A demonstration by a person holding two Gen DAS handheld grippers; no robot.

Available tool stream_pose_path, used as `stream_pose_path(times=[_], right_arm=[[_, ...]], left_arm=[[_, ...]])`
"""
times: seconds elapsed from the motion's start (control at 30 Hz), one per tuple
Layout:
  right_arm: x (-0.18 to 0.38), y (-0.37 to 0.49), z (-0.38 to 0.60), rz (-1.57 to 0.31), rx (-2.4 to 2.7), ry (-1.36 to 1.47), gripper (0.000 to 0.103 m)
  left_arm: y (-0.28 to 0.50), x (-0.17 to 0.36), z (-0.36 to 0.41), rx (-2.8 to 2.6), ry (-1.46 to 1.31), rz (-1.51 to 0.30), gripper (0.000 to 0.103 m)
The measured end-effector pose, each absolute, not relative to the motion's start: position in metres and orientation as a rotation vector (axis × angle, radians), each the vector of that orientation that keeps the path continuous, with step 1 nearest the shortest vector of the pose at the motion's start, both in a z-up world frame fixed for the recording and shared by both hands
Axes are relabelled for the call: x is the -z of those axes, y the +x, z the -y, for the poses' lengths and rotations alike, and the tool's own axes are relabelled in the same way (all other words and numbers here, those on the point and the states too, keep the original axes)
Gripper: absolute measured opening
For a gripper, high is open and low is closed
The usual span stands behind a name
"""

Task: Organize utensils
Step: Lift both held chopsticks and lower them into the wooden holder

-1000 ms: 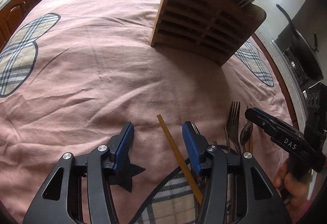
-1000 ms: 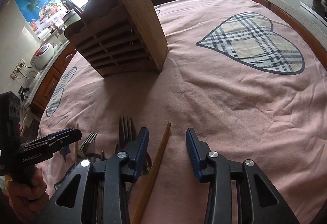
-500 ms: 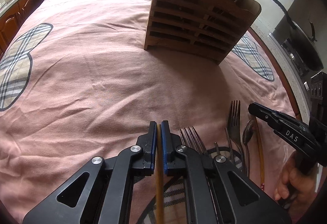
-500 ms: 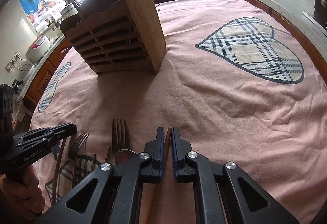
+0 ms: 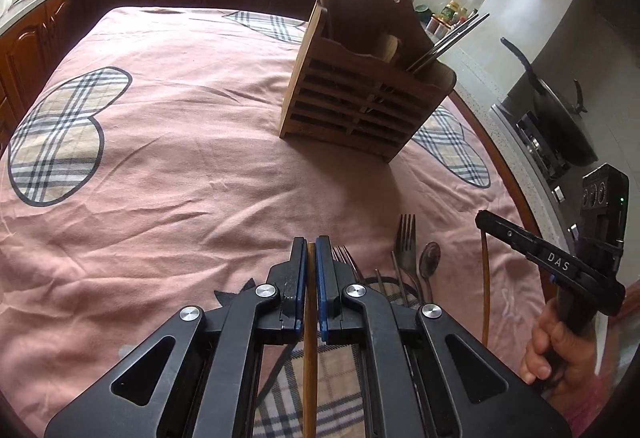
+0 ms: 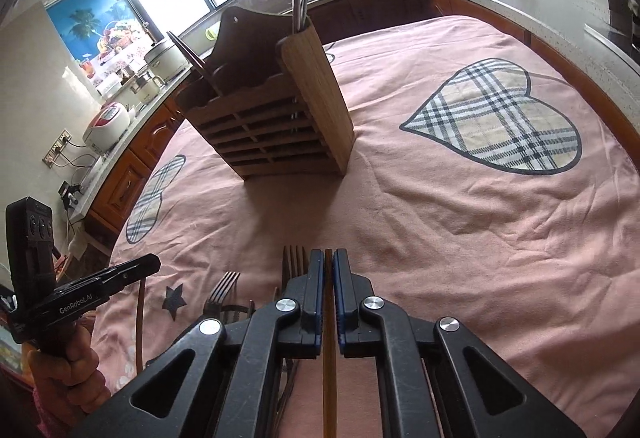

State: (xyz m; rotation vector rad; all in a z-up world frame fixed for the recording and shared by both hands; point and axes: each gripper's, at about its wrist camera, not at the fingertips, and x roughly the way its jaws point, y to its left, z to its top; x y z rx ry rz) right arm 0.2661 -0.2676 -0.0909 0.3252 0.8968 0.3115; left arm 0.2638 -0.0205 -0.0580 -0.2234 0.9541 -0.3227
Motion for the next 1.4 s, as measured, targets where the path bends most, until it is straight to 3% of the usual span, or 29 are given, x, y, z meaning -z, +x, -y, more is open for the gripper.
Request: stream_pose_path(times=[0.67, 1.4], right_arm=[[0.018, 0.218, 0.266, -0.704, -0.351, 0.303, 0.005], [-0.026, 0.184, 0.271, -0.521, -0.333, 0.302, 0.005]], left_arm=[[0.194, -0.018, -0.005, 0.343, -0.241, -0.727, 0.004], [0.164, -0.053, -0.036, 0.311, -0.346, -0.511, 0.004]])
